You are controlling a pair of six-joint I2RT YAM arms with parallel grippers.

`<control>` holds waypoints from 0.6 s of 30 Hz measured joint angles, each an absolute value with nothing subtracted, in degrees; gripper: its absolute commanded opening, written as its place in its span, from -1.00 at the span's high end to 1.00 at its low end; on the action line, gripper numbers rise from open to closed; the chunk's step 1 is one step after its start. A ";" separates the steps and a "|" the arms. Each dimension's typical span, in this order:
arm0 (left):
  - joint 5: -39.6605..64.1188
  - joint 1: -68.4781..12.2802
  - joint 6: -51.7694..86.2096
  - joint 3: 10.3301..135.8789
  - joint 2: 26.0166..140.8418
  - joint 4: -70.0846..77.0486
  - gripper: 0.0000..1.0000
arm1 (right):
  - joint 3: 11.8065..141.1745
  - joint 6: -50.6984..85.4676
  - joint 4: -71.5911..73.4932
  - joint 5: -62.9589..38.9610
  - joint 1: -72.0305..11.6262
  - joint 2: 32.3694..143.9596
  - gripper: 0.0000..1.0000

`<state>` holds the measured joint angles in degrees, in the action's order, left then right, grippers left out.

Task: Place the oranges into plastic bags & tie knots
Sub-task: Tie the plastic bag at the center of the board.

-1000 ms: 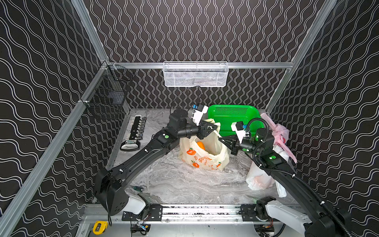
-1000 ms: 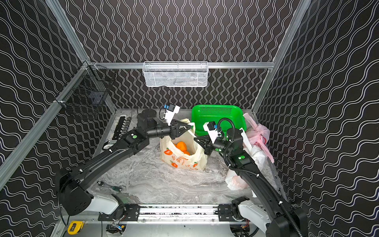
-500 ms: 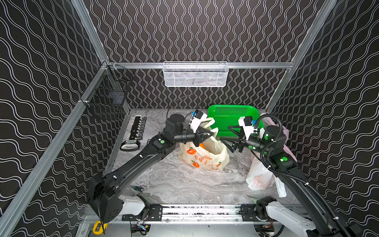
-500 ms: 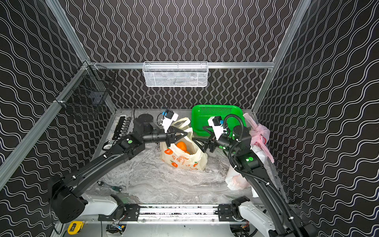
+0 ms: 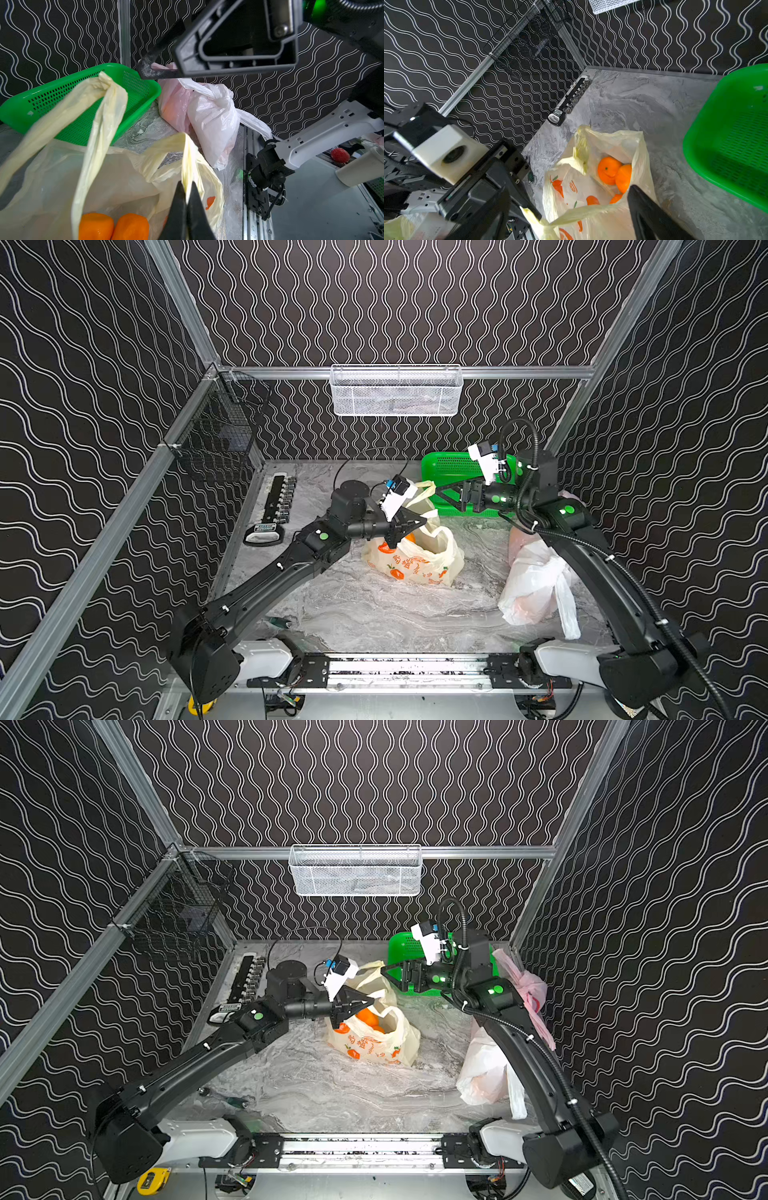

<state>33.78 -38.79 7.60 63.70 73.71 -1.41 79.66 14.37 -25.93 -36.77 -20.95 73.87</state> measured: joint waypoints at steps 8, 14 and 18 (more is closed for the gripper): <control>33.23 -38.74 7.51 63.64 73.69 -1.67 1.00 | 83.40 14.55 -28.73 -37.54 -22.59 80.31 -0.17; 33.04 -38.61 7.33 63.64 73.60 -2.31 1.00 | 84.42 14.52 -29.26 -36.49 -23.20 82.00 0.03; 33.06 -38.52 7.33 63.57 73.58 -2.39 1.00 | 84.79 14.50 -29.26 -35.20 -23.31 82.32 0.19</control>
